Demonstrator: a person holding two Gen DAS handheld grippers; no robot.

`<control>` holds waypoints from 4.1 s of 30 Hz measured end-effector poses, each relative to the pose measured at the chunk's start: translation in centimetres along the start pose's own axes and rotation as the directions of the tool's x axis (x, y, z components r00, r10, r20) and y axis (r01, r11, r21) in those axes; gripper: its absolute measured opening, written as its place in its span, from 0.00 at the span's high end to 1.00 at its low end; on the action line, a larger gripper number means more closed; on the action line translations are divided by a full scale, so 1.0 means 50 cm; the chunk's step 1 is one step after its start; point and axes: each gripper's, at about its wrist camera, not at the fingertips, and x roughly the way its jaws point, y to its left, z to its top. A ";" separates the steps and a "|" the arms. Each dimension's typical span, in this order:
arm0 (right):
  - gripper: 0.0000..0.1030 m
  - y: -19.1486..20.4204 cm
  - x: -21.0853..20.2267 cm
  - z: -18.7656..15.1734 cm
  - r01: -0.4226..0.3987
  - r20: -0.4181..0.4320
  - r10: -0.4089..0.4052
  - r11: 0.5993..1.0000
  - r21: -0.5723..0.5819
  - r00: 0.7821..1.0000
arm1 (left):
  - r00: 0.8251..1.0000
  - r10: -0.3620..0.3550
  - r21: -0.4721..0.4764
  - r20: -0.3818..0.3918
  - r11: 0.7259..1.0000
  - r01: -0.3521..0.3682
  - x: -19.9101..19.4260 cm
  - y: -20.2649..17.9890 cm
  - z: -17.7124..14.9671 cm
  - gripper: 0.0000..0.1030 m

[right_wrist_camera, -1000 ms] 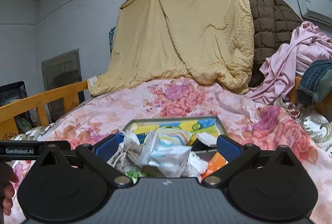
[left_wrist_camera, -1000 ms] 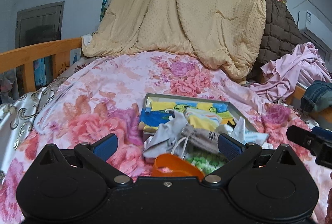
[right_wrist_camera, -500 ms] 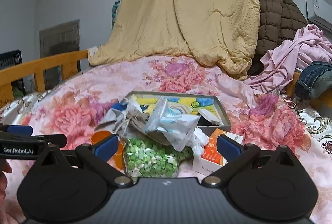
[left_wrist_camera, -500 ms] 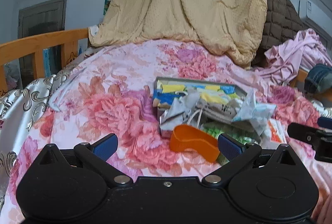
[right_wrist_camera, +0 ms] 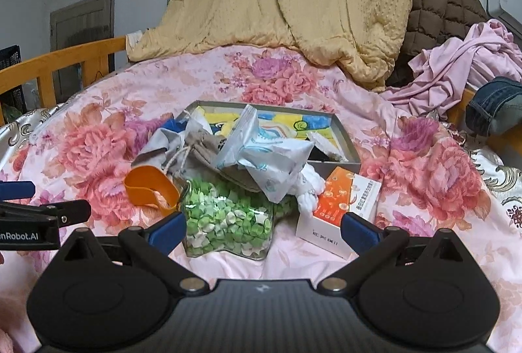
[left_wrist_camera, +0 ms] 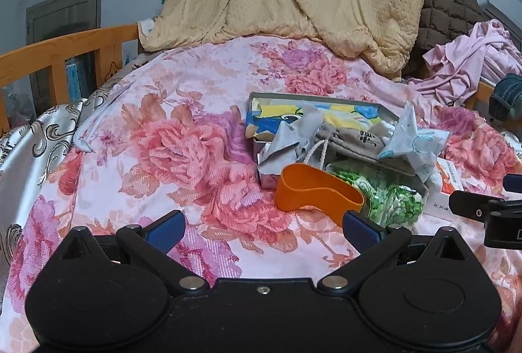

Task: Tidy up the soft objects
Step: 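Move the left tool to the orange strap while the right tool approaches the white wrapped packet, then close the left tool on the orange strap while the right tool grasps the white packet, then lift the orange strap and white packet and carry both over the tray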

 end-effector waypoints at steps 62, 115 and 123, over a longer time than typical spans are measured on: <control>0.00 -0.002 0.179 0.057 -0.053 0.158 0.074 0.989 -0.136 0.985 | 0.972 -0.208 -0.457 -0.107 0.878 0.138 0.284 0.035 0.046 0.38; 0.61 -0.003 0.183 0.054 -0.187 0.079 0.194 0.978 -0.089 0.978 | 0.954 -0.260 -0.386 -0.149 0.904 0.186 0.257 0.015 0.039 0.77; 0.66 -0.003 0.175 0.058 -0.221 0.098 0.228 0.972 -0.075 0.969 | 0.961 -0.242 -0.365 -0.133 0.913 0.179 0.238 0.015 0.043 0.80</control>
